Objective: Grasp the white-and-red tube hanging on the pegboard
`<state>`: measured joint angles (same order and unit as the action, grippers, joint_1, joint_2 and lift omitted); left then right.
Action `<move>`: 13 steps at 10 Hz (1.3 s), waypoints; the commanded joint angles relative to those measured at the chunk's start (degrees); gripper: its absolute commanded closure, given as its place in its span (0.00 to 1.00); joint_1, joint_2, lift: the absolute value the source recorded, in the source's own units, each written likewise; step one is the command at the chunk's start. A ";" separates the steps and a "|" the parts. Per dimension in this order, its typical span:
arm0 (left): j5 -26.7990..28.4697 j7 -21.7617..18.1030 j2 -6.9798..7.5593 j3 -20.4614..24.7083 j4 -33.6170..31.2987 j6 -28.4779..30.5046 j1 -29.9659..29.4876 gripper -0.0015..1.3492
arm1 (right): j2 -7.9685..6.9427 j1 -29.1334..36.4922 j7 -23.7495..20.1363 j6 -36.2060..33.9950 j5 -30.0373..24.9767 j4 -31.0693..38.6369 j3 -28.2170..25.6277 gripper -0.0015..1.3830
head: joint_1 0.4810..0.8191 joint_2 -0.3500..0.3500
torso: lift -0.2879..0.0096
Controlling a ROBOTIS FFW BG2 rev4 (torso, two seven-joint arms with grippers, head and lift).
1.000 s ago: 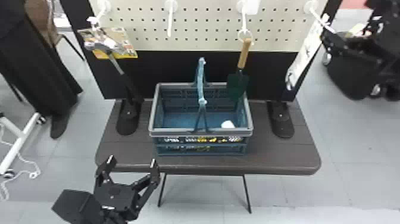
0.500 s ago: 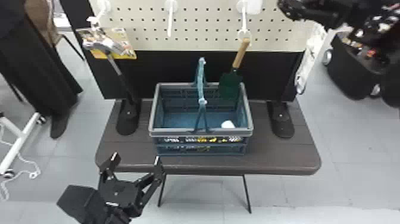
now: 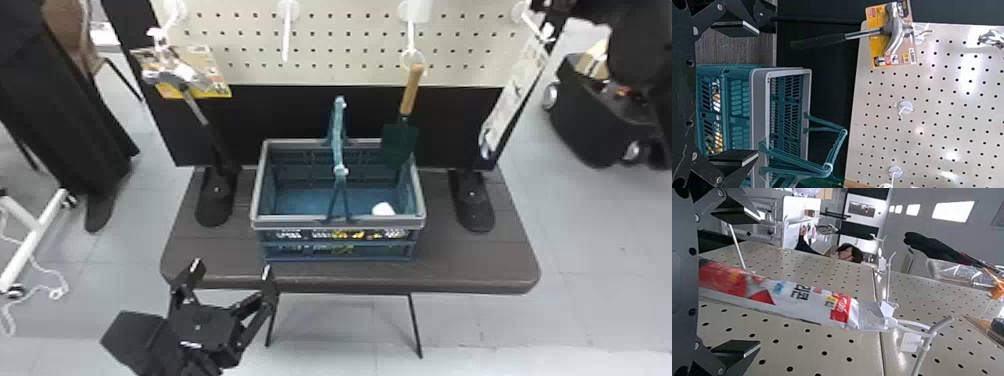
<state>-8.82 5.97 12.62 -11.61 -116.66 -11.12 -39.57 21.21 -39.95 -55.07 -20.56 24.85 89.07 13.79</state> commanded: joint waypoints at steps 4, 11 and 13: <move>-0.41 0.36 0.66 -0.34 0.00 0.04 -0.20 0.16 | 3.31 -5.79 -0.66 -4.49 1.08 -0.12 3.00 0.63 | 1.00 0.51 | 0.63; -0.67 0.62 0.92 -0.52 0.00 0.13 -0.33 0.16 | 3.58 -5.42 -0.48 -4.49 0.99 0.44 2.91 0.91 | 1.00 0.51 | 0.63; -0.67 0.62 0.92 -0.52 0.00 0.13 -0.33 0.16 | 3.66 -5.30 -0.22 -4.49 1.08 0.44 2.91 0.91 | 1.00 0.51 | 0.63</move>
<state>-9.49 6.61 13.54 -12.15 -116.65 -10.98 -39.90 24.82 -45.27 -55.31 -25.05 25.89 89.51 16.70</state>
